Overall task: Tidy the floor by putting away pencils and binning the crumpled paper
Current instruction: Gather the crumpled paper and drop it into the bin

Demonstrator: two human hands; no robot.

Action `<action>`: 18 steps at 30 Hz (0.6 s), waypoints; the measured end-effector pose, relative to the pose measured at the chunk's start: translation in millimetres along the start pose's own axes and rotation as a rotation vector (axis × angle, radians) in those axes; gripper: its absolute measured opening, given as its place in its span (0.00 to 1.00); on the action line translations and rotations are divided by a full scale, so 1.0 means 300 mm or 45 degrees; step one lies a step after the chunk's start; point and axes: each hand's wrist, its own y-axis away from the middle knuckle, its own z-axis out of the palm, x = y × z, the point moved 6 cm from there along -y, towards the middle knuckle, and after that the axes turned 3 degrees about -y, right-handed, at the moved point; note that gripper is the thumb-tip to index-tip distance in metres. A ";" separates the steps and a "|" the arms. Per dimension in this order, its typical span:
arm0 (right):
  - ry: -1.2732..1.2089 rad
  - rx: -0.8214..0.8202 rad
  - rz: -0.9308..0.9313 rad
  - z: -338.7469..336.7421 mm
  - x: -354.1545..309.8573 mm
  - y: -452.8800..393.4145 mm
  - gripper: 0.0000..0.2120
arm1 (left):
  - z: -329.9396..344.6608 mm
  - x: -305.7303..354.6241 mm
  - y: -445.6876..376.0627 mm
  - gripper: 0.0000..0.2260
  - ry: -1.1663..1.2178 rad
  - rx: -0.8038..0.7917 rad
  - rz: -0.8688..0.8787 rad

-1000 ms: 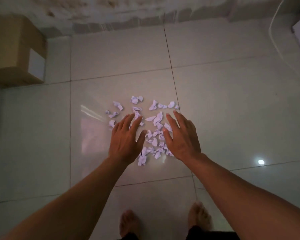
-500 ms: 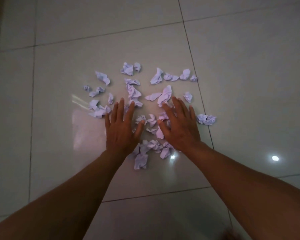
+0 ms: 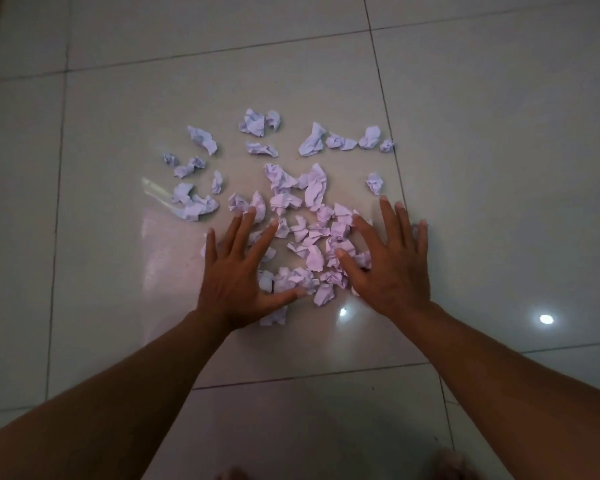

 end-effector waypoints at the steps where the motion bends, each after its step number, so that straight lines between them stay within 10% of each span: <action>1: -0.015 -0.012 0.005 0.009 0.011 0.006 0.30 | 0.009 -0.001 0.001 0.50 -0.024 -0.015 0.007; 18: -0.047 -0.116 -0.408 0.081 -0.109 -0.008 0.37 | 0.026 -0.023 0.008 0.47 0.015 -0.003 -0.207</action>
